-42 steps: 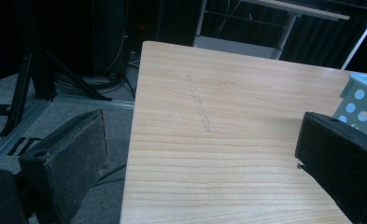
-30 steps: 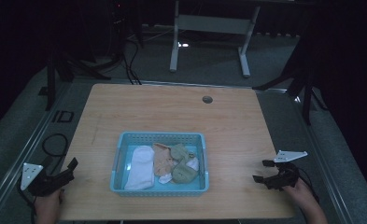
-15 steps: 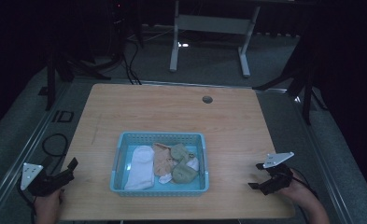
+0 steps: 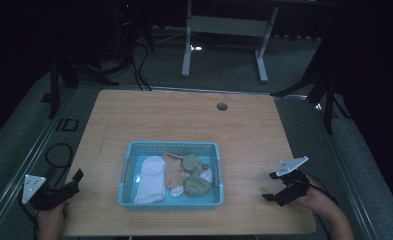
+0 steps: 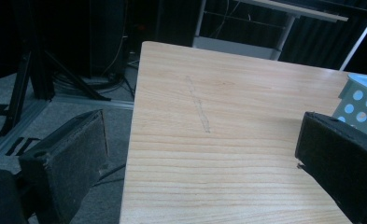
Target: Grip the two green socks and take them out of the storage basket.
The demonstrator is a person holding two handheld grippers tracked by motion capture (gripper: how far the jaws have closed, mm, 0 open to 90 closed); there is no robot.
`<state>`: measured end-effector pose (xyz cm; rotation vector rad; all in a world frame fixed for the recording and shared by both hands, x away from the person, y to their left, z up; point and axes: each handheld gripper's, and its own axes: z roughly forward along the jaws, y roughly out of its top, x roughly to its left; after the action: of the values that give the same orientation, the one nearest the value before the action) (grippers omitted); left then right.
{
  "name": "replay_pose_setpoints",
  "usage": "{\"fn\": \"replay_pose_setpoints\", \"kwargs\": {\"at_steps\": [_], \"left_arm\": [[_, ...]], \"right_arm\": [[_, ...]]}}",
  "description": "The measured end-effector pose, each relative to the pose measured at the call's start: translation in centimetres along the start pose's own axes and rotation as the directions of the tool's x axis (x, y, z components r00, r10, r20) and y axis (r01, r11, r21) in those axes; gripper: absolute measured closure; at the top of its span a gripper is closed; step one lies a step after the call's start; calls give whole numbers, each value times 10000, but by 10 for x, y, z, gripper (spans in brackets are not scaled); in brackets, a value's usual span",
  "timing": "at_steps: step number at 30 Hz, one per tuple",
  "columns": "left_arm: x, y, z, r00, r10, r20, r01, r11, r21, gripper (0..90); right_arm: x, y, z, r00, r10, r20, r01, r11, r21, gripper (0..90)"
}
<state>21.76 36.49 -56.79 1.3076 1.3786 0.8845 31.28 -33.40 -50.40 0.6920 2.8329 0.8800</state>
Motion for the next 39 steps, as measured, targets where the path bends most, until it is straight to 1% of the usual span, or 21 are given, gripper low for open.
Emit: {"fn": "replay_pose_setpoints", "kwargs": {"at_steps": [5,7,8,9,13,16,20,22,25,26,27,28,30,32,35,36,39], "left_arm": [[0,0,0,10000,-10,11,10,10000,3,24],[0,0,0,10000,-13,16,13,10000,6,25],[0,0,0,10000,-14,20,14,10000,7,24],[0,0,0,10000,-14,24,14,10000,8,24],[0,0,0,10000,-21,29,21,10000,8,24],[0,0,0,10000,-38,29,38,10000,8,24],[1,0,0,10000,-53,31,53,10000,-1,25],[1,0,0,10000,-52,34,52,10000,-1,25],[1,0,0,10000,-52,42,52,10000,-1,24],[1,0,0,10000,-53,43,53,10000,3,24],[1,0,0,10000,-53,43,53,10000,3,25],[1,0,0,10000,-58,43,58,10000,-2,24],[1,0,0,10000,-51,47,51,10000,-1,24],[1,0,0,10000,-58,42,58,10000,-4,24],[1,0,0,10000,-64,53,64,10000,-5,24],[1,0,0,10000,-62,54,62,10000,-2,25],[1,0,0,10000,-64,58,64,10000,-1,25]], "right_arm": [[1,10,-1,10000,-64,12,64,10000,-10,125],[2,14,-2,9999,-79,-97,79,10000,2,125],[2,16,-1,9999,-131,18,131,9999,-14,126],[3,18,-2,9999,-138,19,138,9999,-47,125],[4,26,-1,9999,-123,-76,122,9998,-137,124],[7,32,1,9996,-271,-28,271,9996,-126,124],[8,42,0,9990,-448,26,449,9985,-301,124],[9,46,-1,9987,-516,-28,515,9982,-304,125],[10,52,-1,9977,-660,-143,656,9976,-217,126],[12,55,-1,9969,-778,-132,776,9969,-134,126],[12,55,-1,9969,-778,-132,776,9969,-134,126],[13,60,-1,9956,-899,-281,897,9960,-52,126],[14,64,-1,9946,-973,-354,975,9952,45,126],[15,69,-1,9929,-1141,-350,1144,9934,81,126],[17,78,-3,9911,-1265,-422,1272,9917,162,132],[19,82,-4,9893,-1388,-444,1399,9900,207,133],[22,91,-6,9872,-1496,-552,1511,9882,244,136]]}}
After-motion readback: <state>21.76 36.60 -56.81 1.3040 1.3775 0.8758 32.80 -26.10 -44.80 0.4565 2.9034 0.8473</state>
